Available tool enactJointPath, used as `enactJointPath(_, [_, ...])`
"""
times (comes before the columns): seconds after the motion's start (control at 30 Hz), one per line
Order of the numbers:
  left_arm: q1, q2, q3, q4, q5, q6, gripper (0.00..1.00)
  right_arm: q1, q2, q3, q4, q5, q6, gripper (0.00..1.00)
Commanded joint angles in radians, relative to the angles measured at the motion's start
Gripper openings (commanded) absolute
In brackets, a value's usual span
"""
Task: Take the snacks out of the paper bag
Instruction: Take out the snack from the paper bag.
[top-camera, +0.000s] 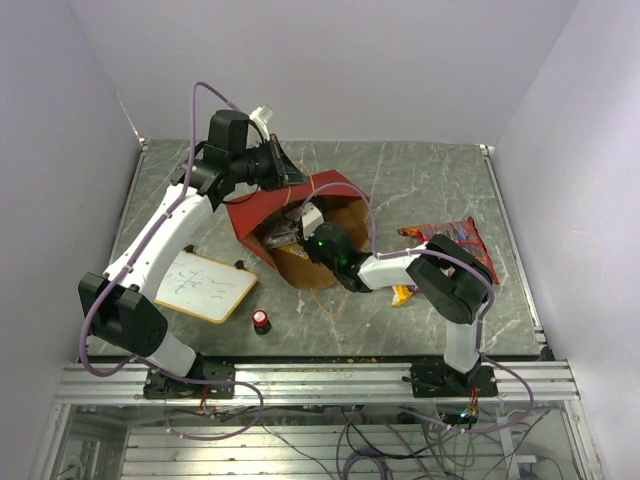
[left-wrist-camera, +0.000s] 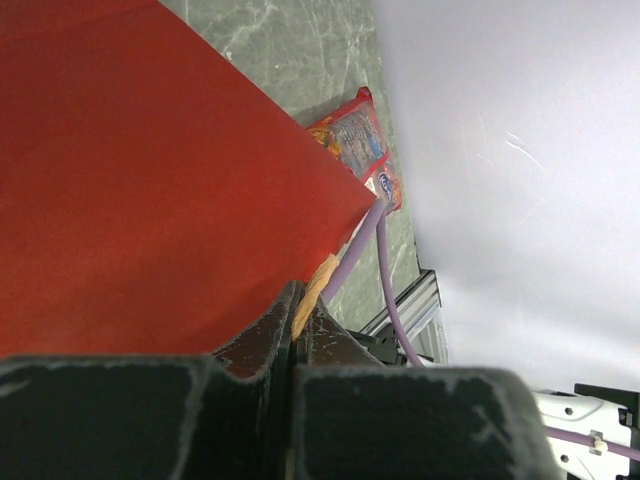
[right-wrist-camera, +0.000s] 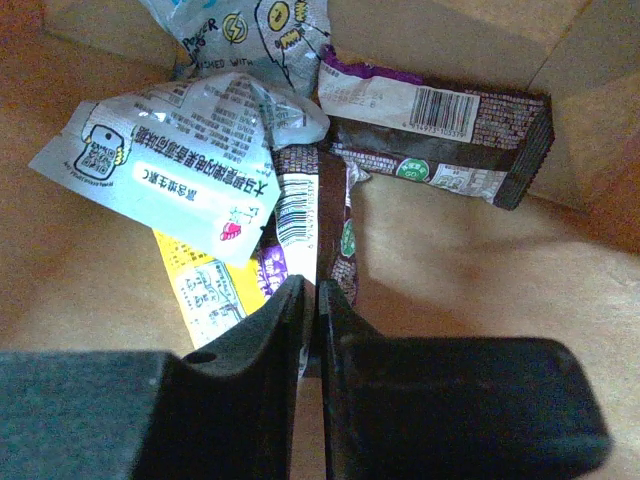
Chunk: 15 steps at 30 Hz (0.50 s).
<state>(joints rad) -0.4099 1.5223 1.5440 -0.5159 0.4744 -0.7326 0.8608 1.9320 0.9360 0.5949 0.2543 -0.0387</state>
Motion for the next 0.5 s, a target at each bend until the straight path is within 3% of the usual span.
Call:
enactJointPath(0.0, [-0.006, -0.03, -0.008, -0.028, -0.023, 0.009, 0.07, 0.004, -0.048, -0.029, -0.036, -0.017, -0.011, 0.08])
enactJointPath(0.2, [-0.006, -0.043, -0.034, -0.032, -0.027, 0.0, 0.07, 0.006, -0.105, -0.06, -0.05, -0.003, -0.02, 0.0])
enactJointPath(0.47, [-0.006, -0.043, -0.047, -0.01, -0.016, -0.034, 0.07, 0.015, -0.212, -0.097, -0.113, 0.031, -0.01, 0.0])
